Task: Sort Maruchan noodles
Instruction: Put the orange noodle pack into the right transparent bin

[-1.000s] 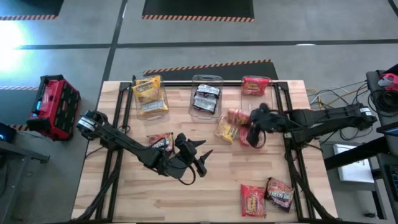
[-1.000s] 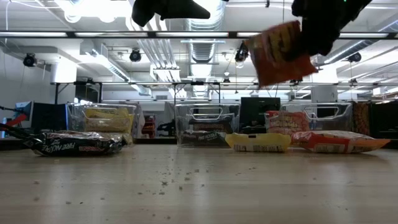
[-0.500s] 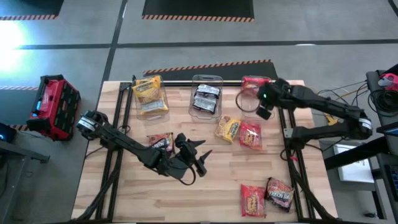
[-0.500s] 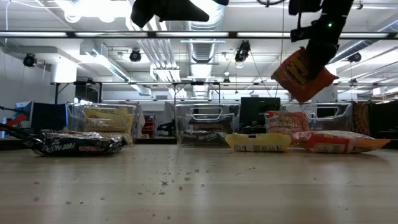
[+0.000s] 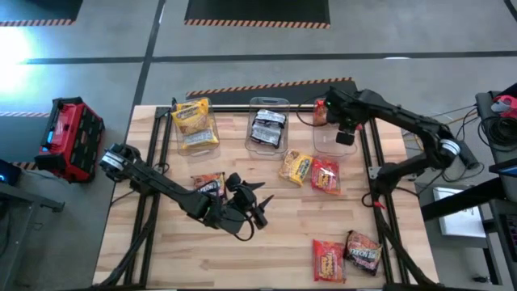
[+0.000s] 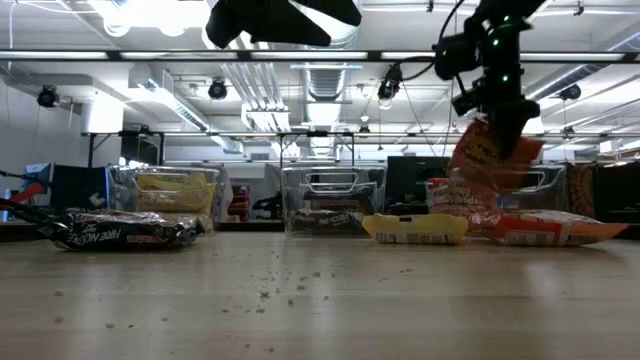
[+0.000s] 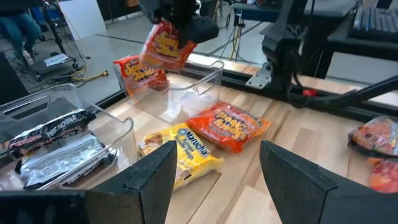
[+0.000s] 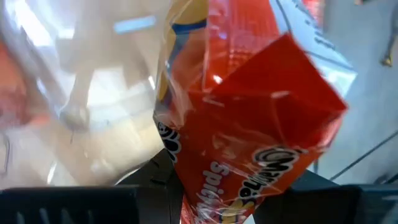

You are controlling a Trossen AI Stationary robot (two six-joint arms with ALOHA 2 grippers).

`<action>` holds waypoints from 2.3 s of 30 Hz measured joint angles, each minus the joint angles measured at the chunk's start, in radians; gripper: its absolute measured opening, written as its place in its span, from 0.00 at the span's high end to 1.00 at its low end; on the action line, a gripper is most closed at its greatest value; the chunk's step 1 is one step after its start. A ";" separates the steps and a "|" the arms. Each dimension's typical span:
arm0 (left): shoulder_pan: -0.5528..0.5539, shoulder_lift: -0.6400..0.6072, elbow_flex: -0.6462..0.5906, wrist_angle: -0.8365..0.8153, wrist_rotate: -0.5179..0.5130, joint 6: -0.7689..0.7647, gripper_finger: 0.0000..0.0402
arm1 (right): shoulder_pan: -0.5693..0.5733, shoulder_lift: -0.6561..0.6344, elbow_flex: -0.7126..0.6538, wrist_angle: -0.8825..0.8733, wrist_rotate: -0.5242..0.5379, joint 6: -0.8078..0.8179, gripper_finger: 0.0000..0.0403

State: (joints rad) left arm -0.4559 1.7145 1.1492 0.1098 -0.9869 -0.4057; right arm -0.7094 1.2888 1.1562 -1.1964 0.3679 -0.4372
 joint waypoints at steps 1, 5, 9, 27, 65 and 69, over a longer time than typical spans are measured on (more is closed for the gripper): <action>0.001 0.000 0.000 -0.007 -0.001 0.000 0.47 | -0.001 0.017 0.001 -0.003 -0.001 -0.027 0.70; 0.003 0.000 0.000 -0.023 -0.002 0.004 0.47 | -0.001 0.072 0.001 0.000 -0.001 -0.123 0.70; 0.007 0.001 0.000 -0.023 -0.003 0.030 0.47 | -0.001 0.118 0.000 0.024 -0.001 -0.216 0.70; 0.053 0.001 -0.002 -0.076 -0.054 0.058 0.47 | -0.073 0.233 0.000 0.154 0.000 -0.370 0.70; 0.088 0.001 -0.007 -0.092 -0.052 0.061 0.47 | -0.101 0.233 -0.001 0.131 -0.110 -0.501 0.70; 0.088 0.001 -0.007 -0.100 -0.052 0.061 0.47 | -0.101 0.233 -0.001 0.086 -0.109 -0.524 0.69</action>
State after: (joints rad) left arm -0.3678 1.7153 1.1423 0.0100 -1.0391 -0.3447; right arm -0.8104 1.5215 1.1553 -1.1108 0.2588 -0.9613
